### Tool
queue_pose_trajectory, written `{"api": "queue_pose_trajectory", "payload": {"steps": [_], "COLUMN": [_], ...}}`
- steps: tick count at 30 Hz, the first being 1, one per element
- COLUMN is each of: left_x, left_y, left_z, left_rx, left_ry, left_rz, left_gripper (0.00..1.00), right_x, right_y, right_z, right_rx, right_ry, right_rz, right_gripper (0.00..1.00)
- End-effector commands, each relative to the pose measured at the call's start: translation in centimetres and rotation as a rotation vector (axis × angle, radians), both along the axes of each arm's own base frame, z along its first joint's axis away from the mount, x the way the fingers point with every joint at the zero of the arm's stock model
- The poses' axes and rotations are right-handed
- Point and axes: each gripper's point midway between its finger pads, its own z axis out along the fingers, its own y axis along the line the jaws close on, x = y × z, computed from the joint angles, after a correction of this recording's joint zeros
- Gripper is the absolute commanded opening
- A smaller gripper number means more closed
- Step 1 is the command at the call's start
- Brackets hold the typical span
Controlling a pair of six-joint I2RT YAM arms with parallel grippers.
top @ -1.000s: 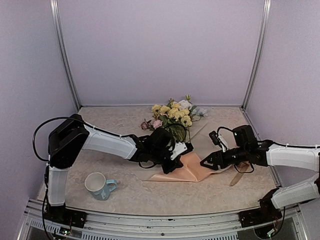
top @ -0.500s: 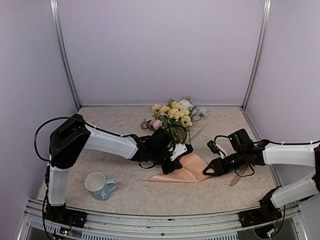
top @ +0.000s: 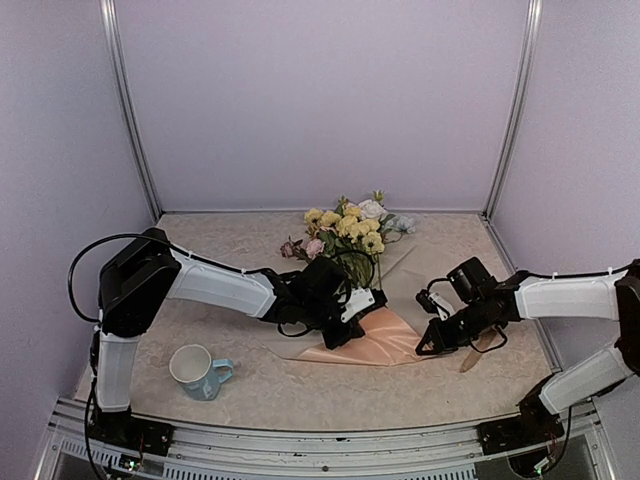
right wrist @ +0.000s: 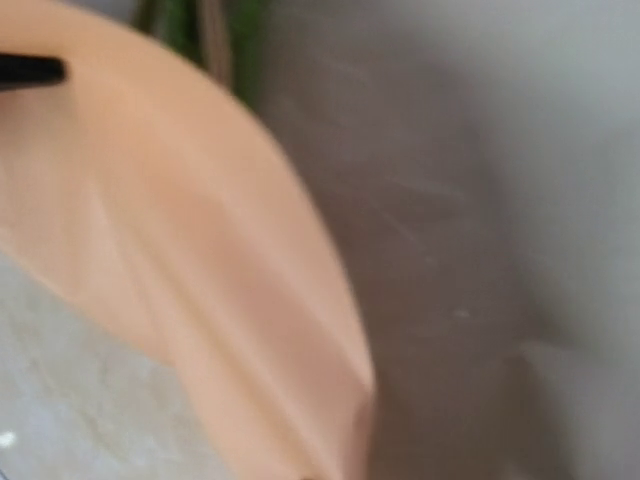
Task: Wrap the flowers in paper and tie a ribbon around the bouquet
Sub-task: Fold the bottom corner of the flattened wrapping paper at the center of the board, then press the fold line of the 1/4-folded wrapping paper.
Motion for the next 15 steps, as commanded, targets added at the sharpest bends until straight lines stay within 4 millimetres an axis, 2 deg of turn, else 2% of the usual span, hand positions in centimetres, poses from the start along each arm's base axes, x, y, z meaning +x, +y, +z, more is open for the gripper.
{"api": "queue_pose_trajectory", "payload": {"steps": [1, 3, 4, 6, 9, 11, 13, 15], "left_x": [0.6, 1.1, 1.2, 0.3, -3.3, -5.6, -7.0, -7.8], "left_y": [0.9, 1.1, 1.1, 0.8, -0.2, -1.0, -1.5, -1.6], "left_z": [0.7, 2.3, 3.6, 6.7, 9.9, 9.9, 8.1, 5.4], "left_rx": [0.020, 0.011, -0.003, -0.042, -0.068, -0.064, -0.051, -0.009], "left_ry": [-0.038, -0.079, -0.116, -0.195, -0.276, -0.252, -0.157, -0.074], "left_rz": [0.050, 0.103, 0.134, 0.183, 0.159, 0.121, 0.092, 0.080], "left_gripper": [0.26, 0.39, 0.41, 0.51, 0.59, 0.59, 0.53, 0.46], "right_x": [0.6, 0.9, 0.8, 0.5, 0.7, 0.9, 1.0, 1.0], "right_y": [0.0, 0.0, 0.2, 0.6, 0.8, 0.7, 0.6, 0.4], "right_z": [-0.5, -0.7, -0.9, -1.2, -1.3, -1.2, -1.1, -1.3], "right_rx": [-0.057, -0.060, -0.051, -0.033, -0.034, -0.039, -0.050, -0.056], "right_ry": [0.011, 0.014, 0.025, 0.055, 0.063, 0.055, 0.052, 0.054], "right_rz": [0.033, 0.032, 0.038, 0.052, 0.051, 0.047, 0.042, 0.041], "right_gripper": [0.00, 0.00, 0.00, 0.00, 0.00, 0.00, 0.00, 0.00]}}
